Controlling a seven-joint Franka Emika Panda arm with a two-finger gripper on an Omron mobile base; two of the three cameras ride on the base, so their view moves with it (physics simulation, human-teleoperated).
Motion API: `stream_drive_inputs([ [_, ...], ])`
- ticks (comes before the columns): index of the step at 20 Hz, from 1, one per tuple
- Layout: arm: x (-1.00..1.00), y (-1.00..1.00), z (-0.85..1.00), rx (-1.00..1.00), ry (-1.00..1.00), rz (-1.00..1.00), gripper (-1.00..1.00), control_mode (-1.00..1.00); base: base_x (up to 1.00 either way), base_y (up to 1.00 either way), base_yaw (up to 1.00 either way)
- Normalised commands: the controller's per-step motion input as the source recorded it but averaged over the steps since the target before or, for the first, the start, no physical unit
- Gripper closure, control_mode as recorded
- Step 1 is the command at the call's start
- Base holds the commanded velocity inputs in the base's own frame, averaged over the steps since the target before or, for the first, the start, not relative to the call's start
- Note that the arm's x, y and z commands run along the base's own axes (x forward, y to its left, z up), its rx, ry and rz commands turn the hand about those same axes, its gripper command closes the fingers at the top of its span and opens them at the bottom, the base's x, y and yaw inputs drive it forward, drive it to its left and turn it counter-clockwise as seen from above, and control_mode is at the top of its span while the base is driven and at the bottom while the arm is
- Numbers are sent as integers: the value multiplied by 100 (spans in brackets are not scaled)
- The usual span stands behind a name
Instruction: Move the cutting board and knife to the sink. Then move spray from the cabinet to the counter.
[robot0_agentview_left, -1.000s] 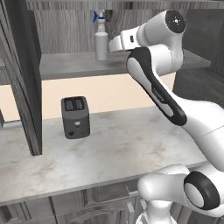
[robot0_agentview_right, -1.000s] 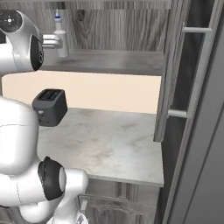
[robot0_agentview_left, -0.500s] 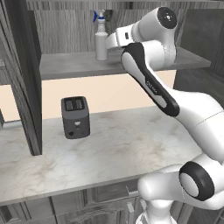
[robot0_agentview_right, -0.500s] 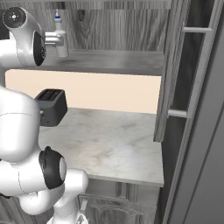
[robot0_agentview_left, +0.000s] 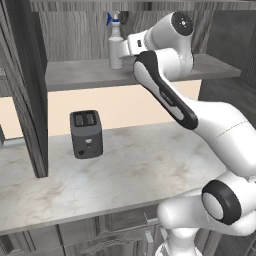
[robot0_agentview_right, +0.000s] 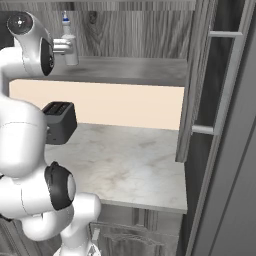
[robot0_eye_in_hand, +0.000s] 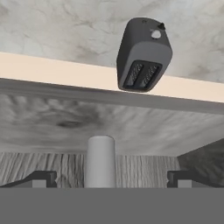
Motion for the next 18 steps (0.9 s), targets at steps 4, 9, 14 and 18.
stream_drive_inputs([
  [4,30,0,0,0,0,0,-100,-100,0,0,0],
  [9,37,0,0,0,0,0,-100,-100,0,0,0],
  [14,33,4,-1,0,0,0,-100,-100,0,0,0],
  [18,32,5,0,0,0,0,-100,-100,0,0,0],
])
